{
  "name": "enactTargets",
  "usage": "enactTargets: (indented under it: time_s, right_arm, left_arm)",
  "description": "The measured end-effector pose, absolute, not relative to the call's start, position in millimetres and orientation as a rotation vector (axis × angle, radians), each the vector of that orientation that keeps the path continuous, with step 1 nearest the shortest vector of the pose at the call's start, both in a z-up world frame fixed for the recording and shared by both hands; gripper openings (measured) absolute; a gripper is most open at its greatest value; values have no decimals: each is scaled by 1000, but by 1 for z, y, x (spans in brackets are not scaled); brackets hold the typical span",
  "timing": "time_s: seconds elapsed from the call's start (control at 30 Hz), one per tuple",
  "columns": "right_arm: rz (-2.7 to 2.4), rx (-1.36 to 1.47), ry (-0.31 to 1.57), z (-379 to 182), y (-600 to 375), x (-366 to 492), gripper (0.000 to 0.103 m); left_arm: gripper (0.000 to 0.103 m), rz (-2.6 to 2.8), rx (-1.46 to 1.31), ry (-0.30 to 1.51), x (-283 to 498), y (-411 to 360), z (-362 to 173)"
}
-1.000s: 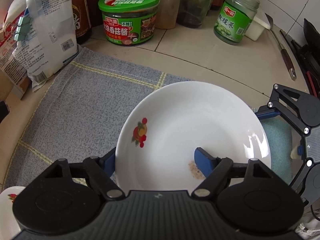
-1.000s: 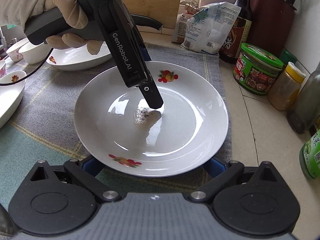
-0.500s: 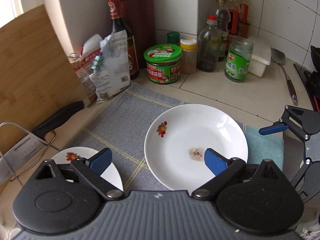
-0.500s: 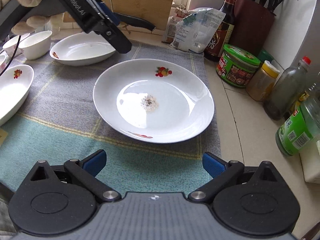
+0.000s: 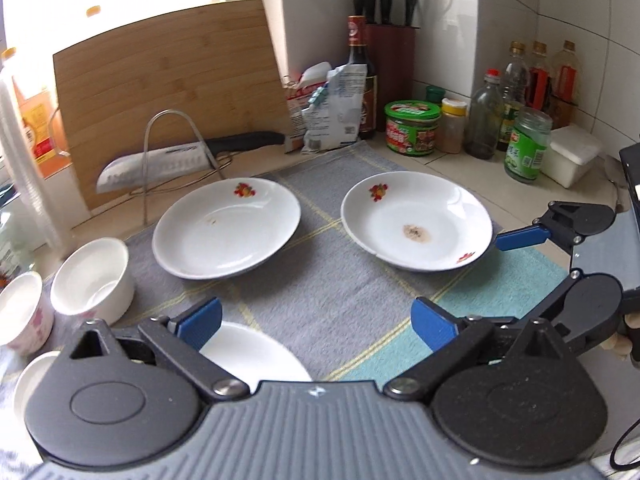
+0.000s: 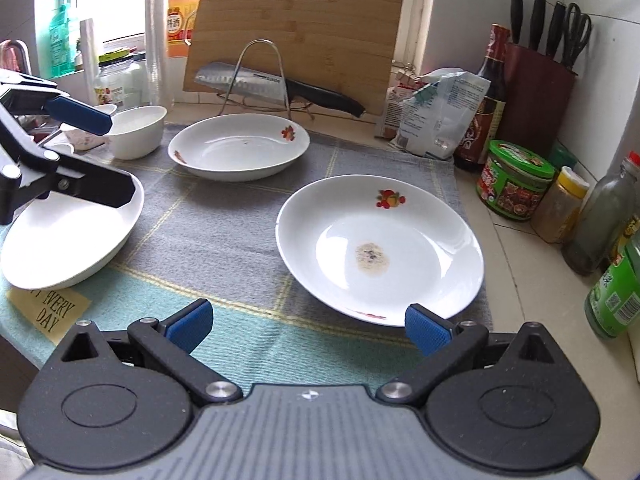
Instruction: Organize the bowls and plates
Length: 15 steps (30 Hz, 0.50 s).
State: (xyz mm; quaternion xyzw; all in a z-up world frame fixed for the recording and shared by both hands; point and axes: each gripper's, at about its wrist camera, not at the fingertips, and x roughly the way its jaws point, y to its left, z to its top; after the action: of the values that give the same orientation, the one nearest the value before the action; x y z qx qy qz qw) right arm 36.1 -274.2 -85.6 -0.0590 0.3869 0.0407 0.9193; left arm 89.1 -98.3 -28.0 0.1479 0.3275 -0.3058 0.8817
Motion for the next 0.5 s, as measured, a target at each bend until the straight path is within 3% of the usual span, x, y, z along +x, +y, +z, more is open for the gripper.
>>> enactTargets:
  time_s: [0.5]
  right_arm:
    - [239,-87,850,-93,-219,69,103]
  left_arm:
    - [100,-417,228,769,38,2,-59]
